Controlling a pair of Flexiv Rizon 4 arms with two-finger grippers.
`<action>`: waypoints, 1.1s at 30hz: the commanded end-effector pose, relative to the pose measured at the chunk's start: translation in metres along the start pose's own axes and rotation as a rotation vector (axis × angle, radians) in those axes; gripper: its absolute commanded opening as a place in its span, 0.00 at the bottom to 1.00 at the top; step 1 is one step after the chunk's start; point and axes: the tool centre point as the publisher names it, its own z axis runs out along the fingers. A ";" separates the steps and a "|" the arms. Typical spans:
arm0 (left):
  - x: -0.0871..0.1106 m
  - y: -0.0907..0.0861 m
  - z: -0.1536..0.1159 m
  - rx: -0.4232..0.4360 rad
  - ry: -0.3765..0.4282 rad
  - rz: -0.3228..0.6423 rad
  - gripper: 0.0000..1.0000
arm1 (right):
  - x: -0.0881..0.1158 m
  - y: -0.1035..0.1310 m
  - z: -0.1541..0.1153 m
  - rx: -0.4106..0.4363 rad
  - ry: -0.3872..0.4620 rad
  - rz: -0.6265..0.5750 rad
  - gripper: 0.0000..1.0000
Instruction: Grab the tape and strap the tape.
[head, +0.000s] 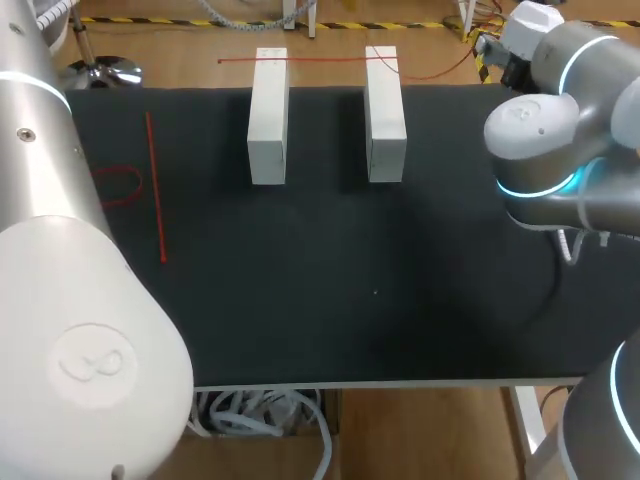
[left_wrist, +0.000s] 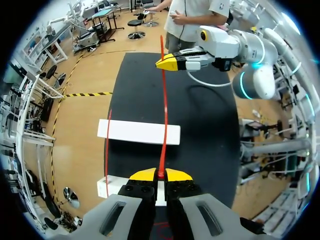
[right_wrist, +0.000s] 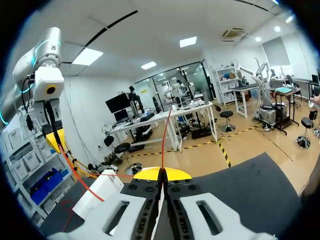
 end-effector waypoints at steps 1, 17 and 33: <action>-0.001 -0.001 -0.001 -0.006 0.003 -0.001 0.00 | -0.001 -0.001 0.000 0.004 -0.004 0.088 0.00; -0.001 -0.001 -0.001 -0.006 0.003 -0.001 0.00 | -0.006 -0.001 0.000 0.059 0.023 -0.102 0.00; -0.001 -0.001 -0.001 -0.006 0.003 -0.001 0.00 | -0.027 0.010 0.005 0.240 0.114 -0.648 0.00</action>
